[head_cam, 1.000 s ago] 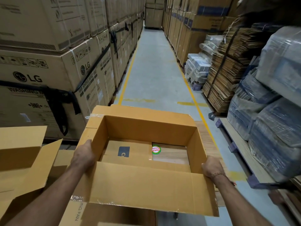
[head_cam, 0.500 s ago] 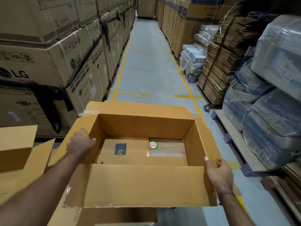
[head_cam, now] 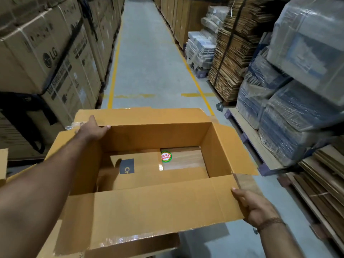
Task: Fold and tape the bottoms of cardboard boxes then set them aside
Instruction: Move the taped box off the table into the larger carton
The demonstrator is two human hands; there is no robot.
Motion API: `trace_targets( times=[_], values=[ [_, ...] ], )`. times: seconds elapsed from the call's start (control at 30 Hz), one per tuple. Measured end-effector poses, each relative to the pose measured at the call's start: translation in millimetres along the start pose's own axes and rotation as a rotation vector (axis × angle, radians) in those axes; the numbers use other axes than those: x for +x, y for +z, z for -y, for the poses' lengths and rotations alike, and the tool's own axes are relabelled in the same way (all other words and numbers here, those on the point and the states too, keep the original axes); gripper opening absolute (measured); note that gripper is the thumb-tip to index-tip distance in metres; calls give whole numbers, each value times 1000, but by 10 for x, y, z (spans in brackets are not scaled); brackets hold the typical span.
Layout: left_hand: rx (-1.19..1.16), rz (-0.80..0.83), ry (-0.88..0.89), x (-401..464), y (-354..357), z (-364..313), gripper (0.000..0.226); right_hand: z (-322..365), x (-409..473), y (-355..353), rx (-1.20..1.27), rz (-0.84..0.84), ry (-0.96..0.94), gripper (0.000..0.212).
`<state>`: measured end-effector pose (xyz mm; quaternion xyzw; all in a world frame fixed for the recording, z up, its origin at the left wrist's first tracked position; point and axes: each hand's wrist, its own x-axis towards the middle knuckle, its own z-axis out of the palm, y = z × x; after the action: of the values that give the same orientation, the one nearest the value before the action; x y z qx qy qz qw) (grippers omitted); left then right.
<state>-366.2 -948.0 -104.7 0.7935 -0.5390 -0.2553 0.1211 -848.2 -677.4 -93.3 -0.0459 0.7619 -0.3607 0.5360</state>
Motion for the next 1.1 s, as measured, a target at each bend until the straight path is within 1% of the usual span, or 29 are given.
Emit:
trace_targets(
  times=[0.07, 0.13, 0.17, 0.27, 0.33, 0.37, 0.43, 0.47, 0.5, 0.57, 0.6, 0.63, 0.7, 0.73, 0.77, 0.8, 0.83, 0.87, 0.93, 1.0, 1.03, 1.1],
  values=[
    [-91, 13, -41, 28, -61, -63, 91, 57, -49, -15, 76, 5, -7, 8],
    [-160, -35, -96, 39, -68, -111, 90, 135, -86, 0, 179, 8, -25, 19],
    [-198, -72, -122, 27, -63, -127, 88, 156, -55, 6, 229, 18, -33, 20],
    [-357, -131, -148, -98, -35, -198, 79, 287, -115, 122, 415, 119, -28, 32],
    [-413, -120, -105, -264, -7, -286, 65, 461, -168, 248, 510, 175, -51, 26],
    [-427, -103, -69, -351, 13, -339, 53, 548, -187, 327, 553, 184, -77, 25],
    [-468, -59, 8, -544, 39, -441, 24, 707, -196, 485, 642, 198, -133, 33],
    [-498, -30, 42, -651, 41, -482, 19, 773, -194, 569, 677, 206, -154, 34],
    [-524, 3, 73, -759, 32, -526, 20, 837, -204, 652, 693, 221, -171, 29],
    [-537, 53, 140, -1018, -17, -616, 17, 976, -252, 810, 695, 259, -190, 9],
    [-529, 77, 187, -1151, -52, -653, 14, 1043, -288, 881, 695, 274, -190, 5],
    [-518, 116, 242, -1267, -91, -679, 14, 1109, -309, 949, 692, 278, -190, 4],
    [-479, 229, 345, -1482, -185, -706, 19, 1197, -298, 1066, 696, 265, -201, 4],
    [-442, 284, 384, -1561, -232, -698, 18, 1228, -286, 1111, 703, 263, -216, 4],
    [-389, 330, 422, -1623, -278, -684, 16, 1250, -278, 1149, 700, 258, -231, 4],
    [-314, 365, 465, -1682, -324, -669, 18, 1264, -258, 1182, 699, 254, -241, 5],
    [-223, 382, 517, -1737, -368, -661, 30, 1267, -259, 1208, 693, 258, -250, 6],
    [-137, 390, 560, -1786, -401, -653, 48, 1260, -248, 1231, 699, 263, -256, 6],
    [-25, 417, 603, -1909, -419, -661, 81, 1231, -242, 1276, 712, 263, -267, 13],
    [64, 466, 630, -2051, -355, -712, 99, 1196, -228, 1316, 724, 238, -278, 18],
    [130, 479, 654, -2136, -317, -756, 101, 1181, -231, 1337, 725, 230, -295, 19],
    [276, 453, 719, -2295, -238, -845, 92, 1161, -202, 1380, 700, 218, -328, 19]
  ],
)
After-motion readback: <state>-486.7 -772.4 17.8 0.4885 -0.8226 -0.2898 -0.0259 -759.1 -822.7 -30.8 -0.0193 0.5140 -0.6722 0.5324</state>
